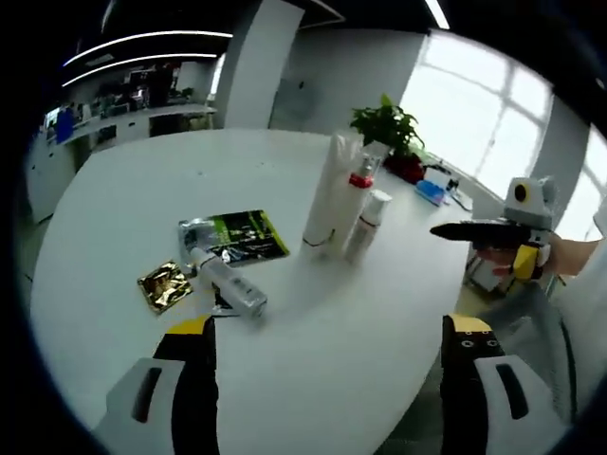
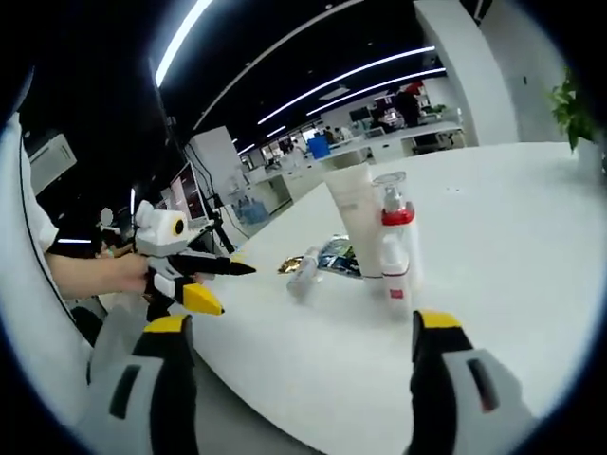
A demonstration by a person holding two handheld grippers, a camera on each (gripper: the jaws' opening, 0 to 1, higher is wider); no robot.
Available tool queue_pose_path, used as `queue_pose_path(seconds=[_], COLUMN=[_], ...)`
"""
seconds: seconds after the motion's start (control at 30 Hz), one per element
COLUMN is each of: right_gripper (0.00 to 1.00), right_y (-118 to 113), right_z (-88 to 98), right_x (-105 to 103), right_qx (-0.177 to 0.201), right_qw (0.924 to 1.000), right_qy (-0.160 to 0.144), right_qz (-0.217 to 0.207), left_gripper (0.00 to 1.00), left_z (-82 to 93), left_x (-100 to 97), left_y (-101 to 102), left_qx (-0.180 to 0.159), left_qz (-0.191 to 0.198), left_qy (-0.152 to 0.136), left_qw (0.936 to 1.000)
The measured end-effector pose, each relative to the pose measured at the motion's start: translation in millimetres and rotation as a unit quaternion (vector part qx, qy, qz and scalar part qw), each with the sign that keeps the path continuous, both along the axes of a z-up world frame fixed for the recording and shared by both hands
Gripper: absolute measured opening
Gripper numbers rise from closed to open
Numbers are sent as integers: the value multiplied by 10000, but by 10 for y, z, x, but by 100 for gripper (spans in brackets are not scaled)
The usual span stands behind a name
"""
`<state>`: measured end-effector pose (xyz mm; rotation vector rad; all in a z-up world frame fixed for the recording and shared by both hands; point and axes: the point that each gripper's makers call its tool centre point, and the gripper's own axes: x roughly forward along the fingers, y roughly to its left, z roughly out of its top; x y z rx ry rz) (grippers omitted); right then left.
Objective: Arrange the skincare products in the storage area until every visible bottle or jar stands upright without overlapping.
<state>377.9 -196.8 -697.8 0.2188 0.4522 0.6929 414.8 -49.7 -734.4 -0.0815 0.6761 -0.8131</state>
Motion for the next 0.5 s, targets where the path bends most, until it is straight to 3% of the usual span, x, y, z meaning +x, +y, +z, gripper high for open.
queue_pose_path(seconds=[0.27,0.5], right_gripper=[96,96], right_y=[-34,-72], right_z=[6,-3], right_x=[-93,-131], right_qx=[58,15], right_qw=[9999,9998], right_qy=[2,-9], right_qz=[-95,-213], left_gripper=[97,97], left_z=[72,10], left_x=[-140,-332], left_y=[93,190], left_qx=[-173,42], left_qz=[373,511], left_qy=[0,-30], left_qw=[9992,9987])
